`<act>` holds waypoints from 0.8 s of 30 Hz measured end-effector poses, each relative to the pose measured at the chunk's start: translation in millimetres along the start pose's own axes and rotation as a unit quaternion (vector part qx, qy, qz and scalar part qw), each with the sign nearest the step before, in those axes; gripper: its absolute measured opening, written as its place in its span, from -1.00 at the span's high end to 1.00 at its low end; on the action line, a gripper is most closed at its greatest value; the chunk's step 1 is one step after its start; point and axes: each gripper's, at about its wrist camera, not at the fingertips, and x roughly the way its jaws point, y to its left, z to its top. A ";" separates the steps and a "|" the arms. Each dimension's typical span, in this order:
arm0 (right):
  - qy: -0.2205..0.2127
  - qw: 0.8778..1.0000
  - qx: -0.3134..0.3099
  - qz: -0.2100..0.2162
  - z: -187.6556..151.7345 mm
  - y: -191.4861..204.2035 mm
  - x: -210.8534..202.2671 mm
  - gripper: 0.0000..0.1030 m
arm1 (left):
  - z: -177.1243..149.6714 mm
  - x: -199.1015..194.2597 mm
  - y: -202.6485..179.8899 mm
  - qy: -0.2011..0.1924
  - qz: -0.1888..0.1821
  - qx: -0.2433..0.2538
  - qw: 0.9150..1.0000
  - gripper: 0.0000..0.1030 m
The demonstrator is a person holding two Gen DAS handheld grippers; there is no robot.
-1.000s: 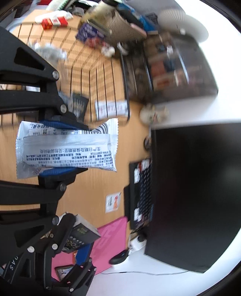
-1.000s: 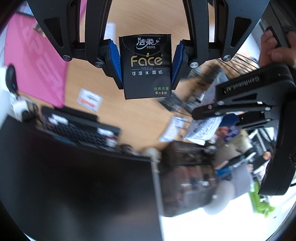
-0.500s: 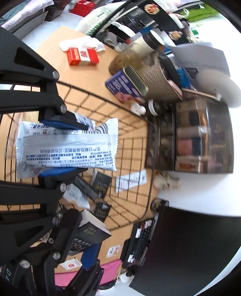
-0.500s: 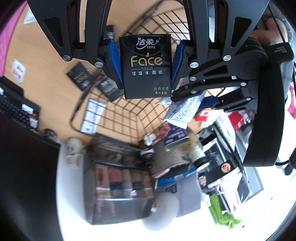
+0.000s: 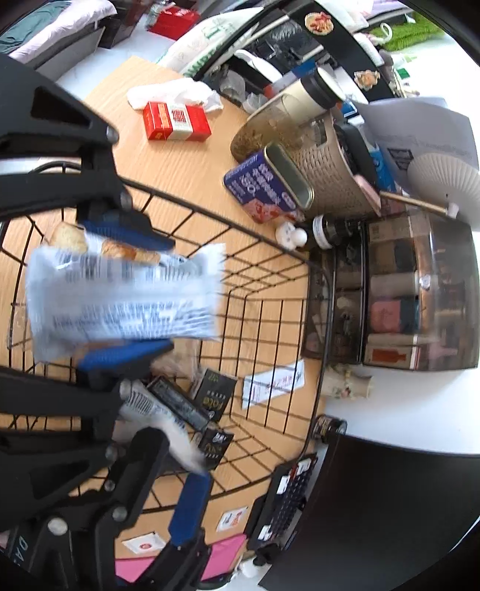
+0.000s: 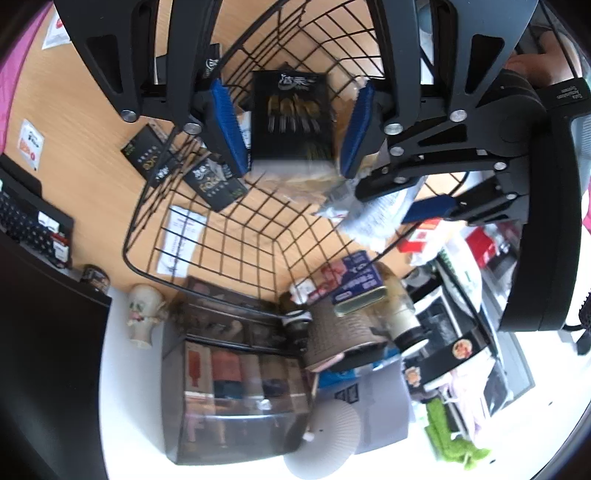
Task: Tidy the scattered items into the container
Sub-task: 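Carry the bread bag and tissue pack into the wire basket and release, then withdraw both open grippers from the basket toward the desk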
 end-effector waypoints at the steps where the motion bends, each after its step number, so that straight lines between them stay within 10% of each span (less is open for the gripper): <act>1: -0.002 1.000 0.002 0.000 0.6 -1.3 -1.4 -0.15 | 0.3 -1.9 0.5 -0.004 -0.003 -0.004 1.000 -0.26; 24: -0.048 0.991 0.102 -0.070 -52.1 -133.6 -104.0 -0.19 | -7.6 -35.9 -140.3 -0.014 -0.069 0.096 0.993 -0.29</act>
